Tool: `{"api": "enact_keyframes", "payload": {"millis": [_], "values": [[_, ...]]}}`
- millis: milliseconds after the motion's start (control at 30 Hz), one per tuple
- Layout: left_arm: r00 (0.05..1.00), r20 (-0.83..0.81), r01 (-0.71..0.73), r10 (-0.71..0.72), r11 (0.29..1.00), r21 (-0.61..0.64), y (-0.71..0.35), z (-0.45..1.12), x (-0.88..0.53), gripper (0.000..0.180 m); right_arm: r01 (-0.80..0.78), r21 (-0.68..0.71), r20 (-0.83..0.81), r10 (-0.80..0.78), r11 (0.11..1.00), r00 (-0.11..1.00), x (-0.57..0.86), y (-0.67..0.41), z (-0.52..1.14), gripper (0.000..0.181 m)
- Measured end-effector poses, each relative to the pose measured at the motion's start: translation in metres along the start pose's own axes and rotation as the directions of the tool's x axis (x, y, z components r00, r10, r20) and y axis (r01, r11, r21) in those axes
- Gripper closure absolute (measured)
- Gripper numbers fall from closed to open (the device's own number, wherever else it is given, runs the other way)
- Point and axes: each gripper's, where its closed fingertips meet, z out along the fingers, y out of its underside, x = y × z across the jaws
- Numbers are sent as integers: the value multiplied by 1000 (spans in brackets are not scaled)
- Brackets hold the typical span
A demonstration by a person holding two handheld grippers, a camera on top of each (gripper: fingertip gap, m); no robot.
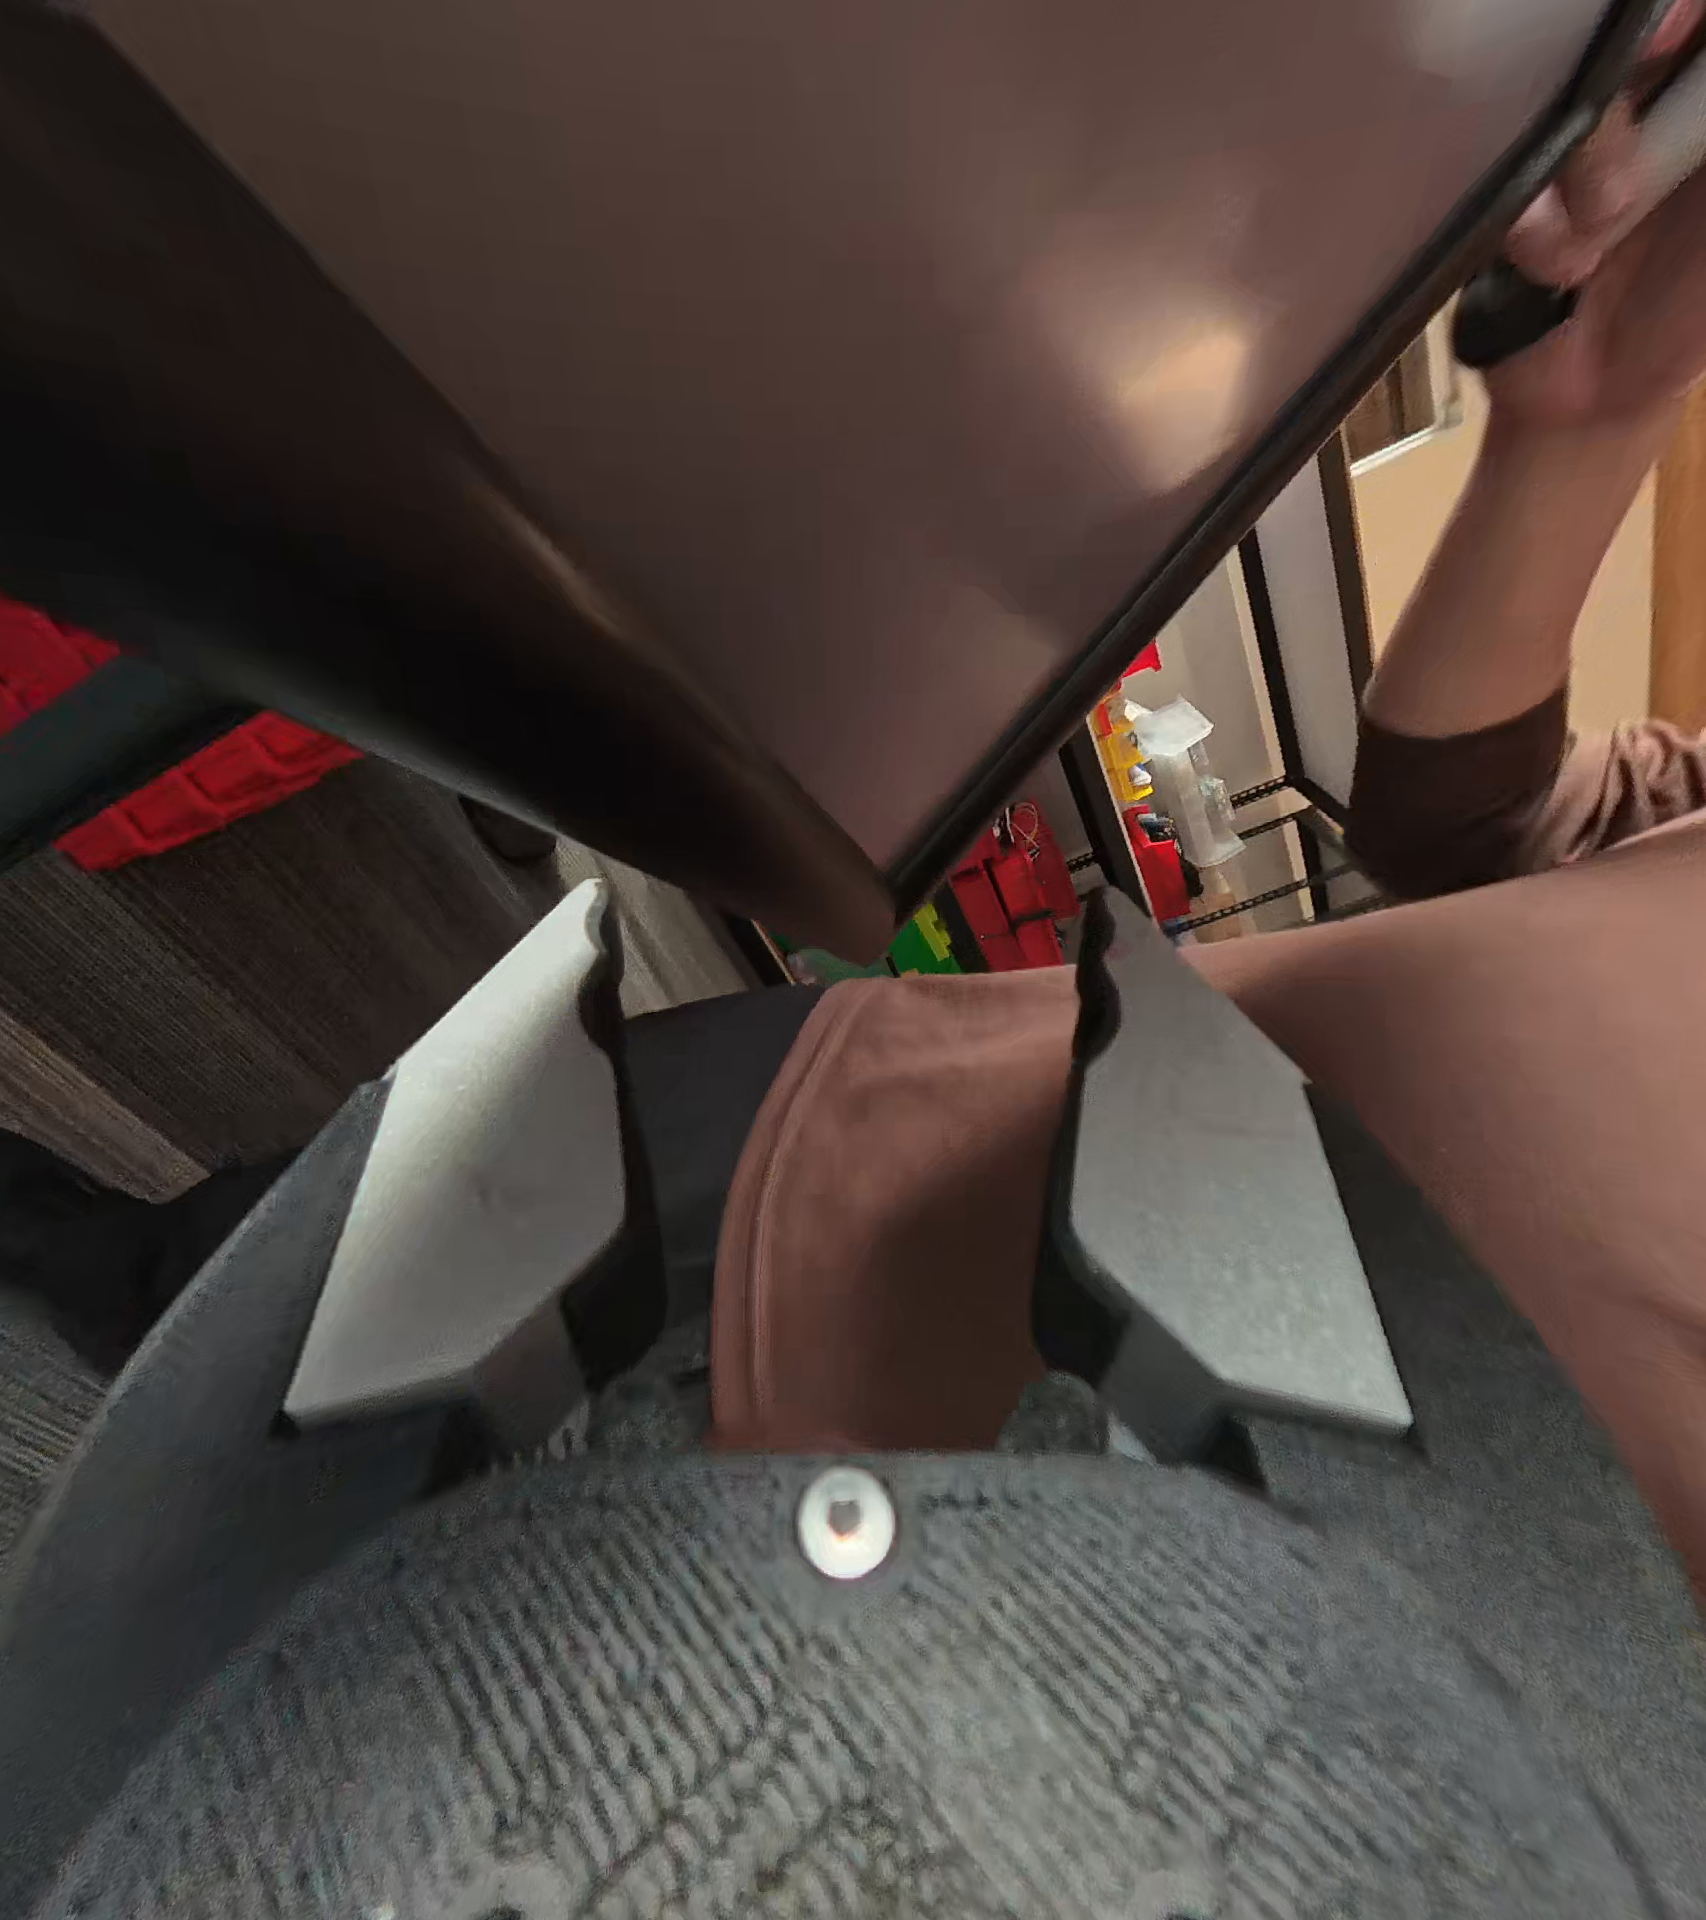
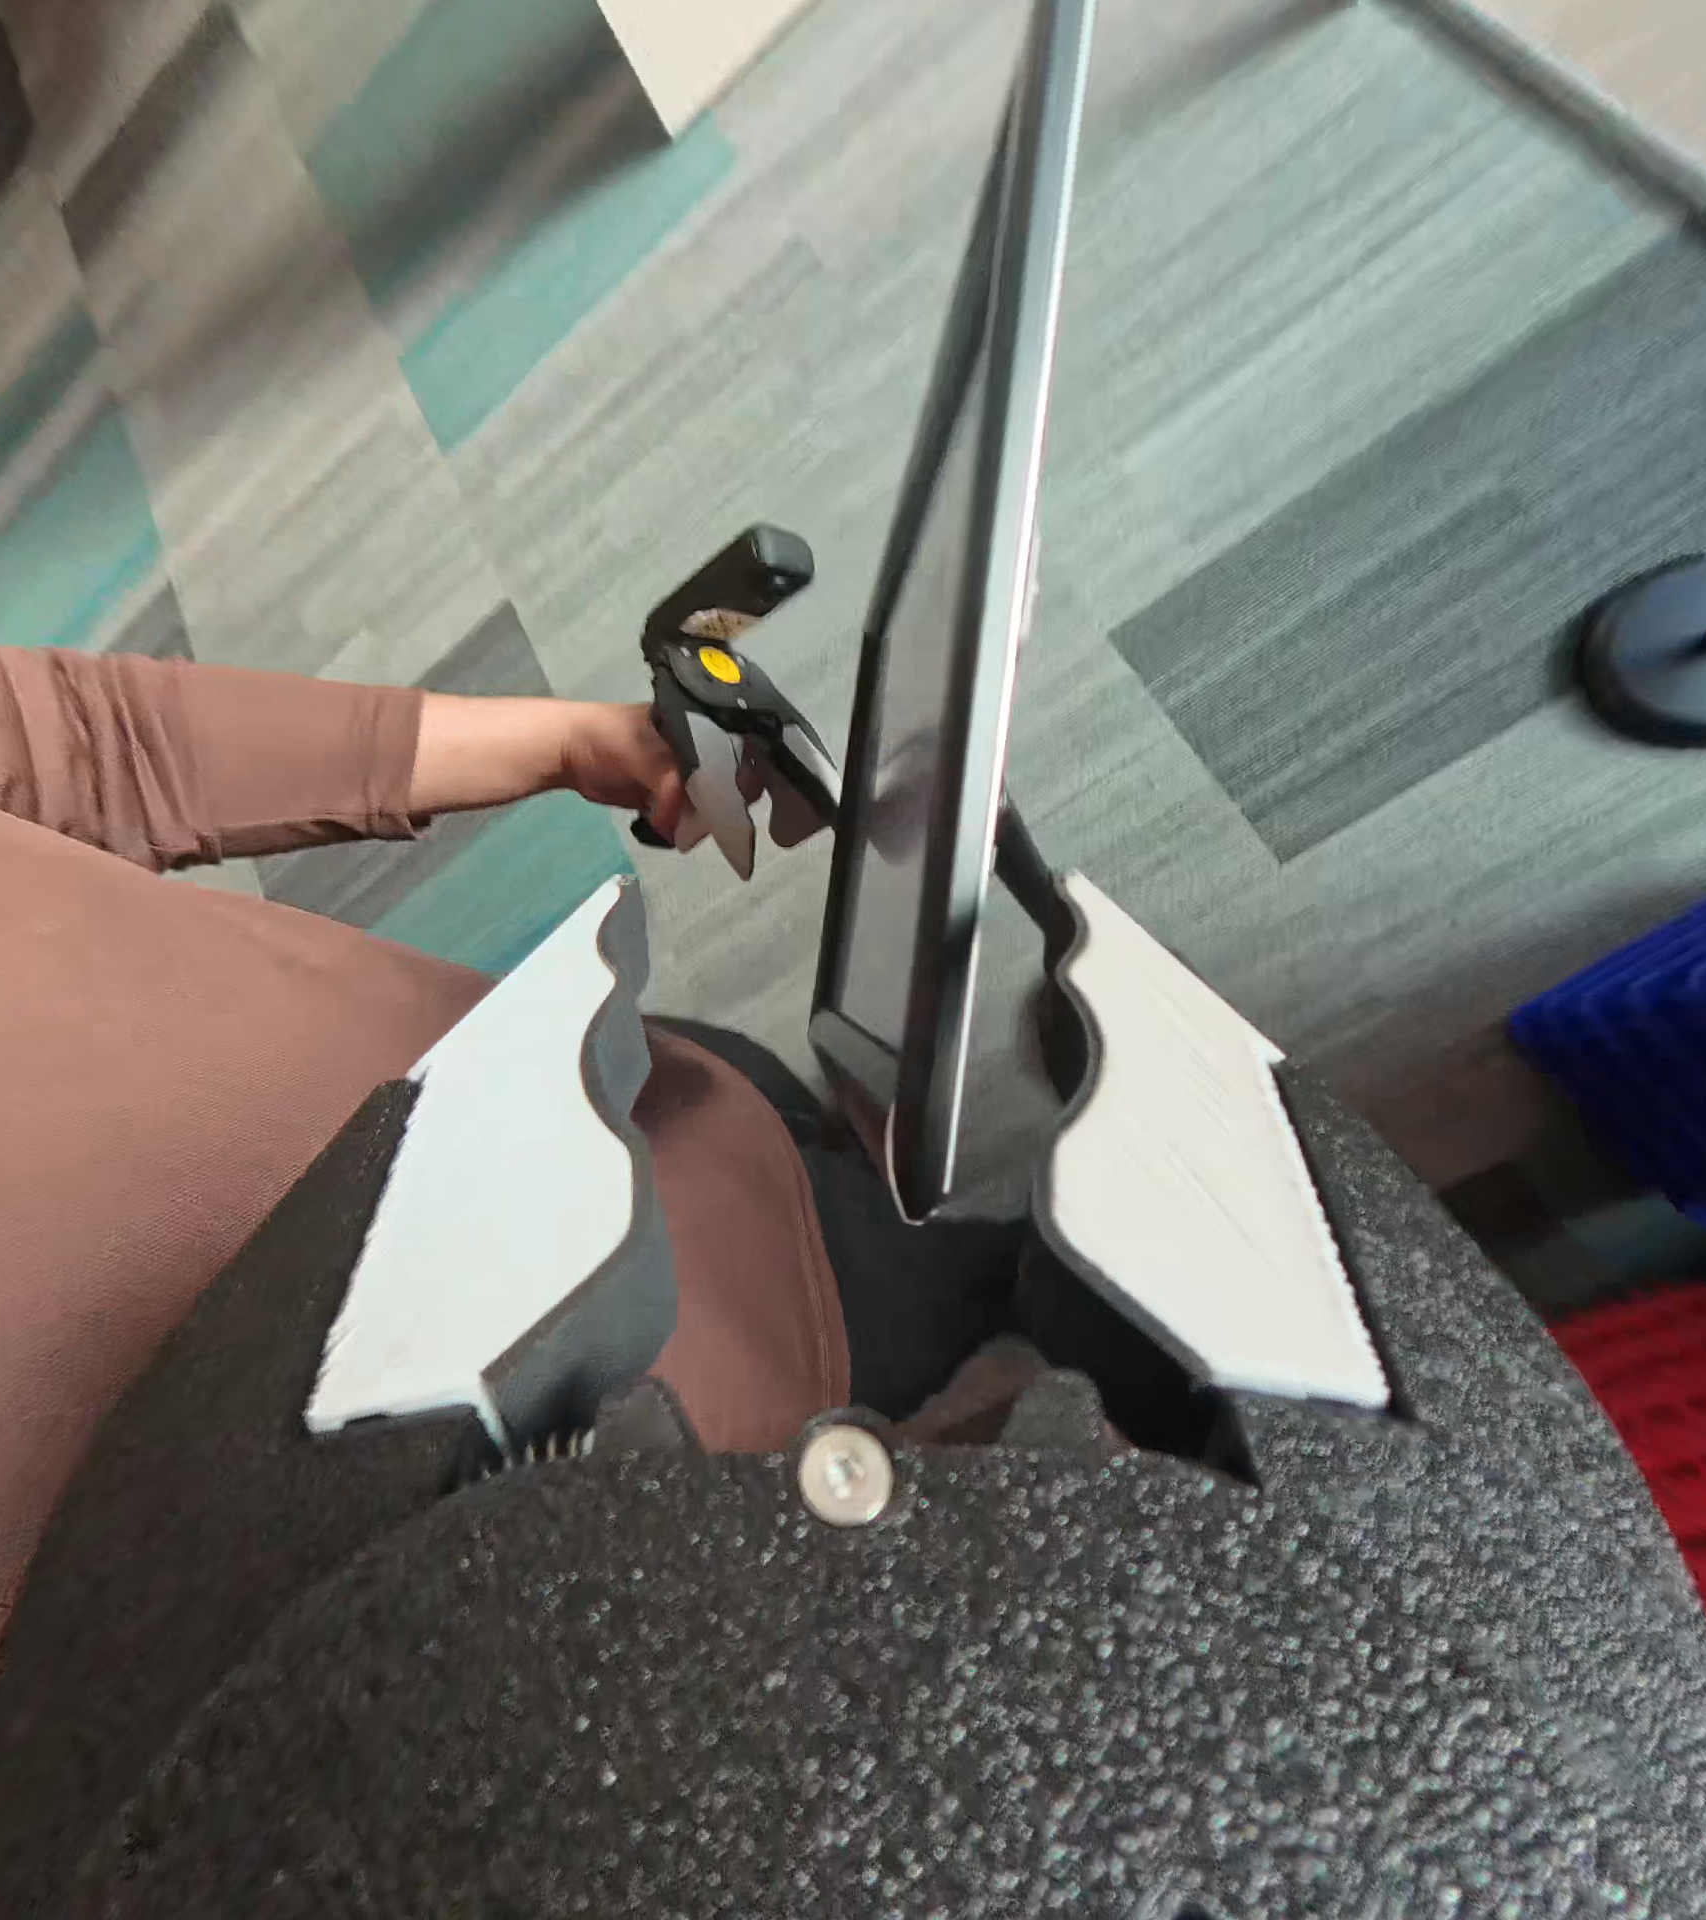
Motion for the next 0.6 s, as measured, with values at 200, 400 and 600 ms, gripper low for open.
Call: {"api": "enact_keyframes", "payload": {"millis": [200, 400, 600], "values": [[978, -147, 162, -149, 984, 77, -6, -7, 4, 115, 317, 388, -374, -167, 865, 912, 30, 43, -32, 104], [985, -43, 167, -169, 985, -38, 29, 0, 6, 102, 181, 492, -215, -83, 852, 973, 52, 177, 65, 85], [964, 154, 234, -215, 965, -116, 61, -26, 3, 97, -221, 559, 200, 128, 799, 971, 53, 205, 169, 84]]}}
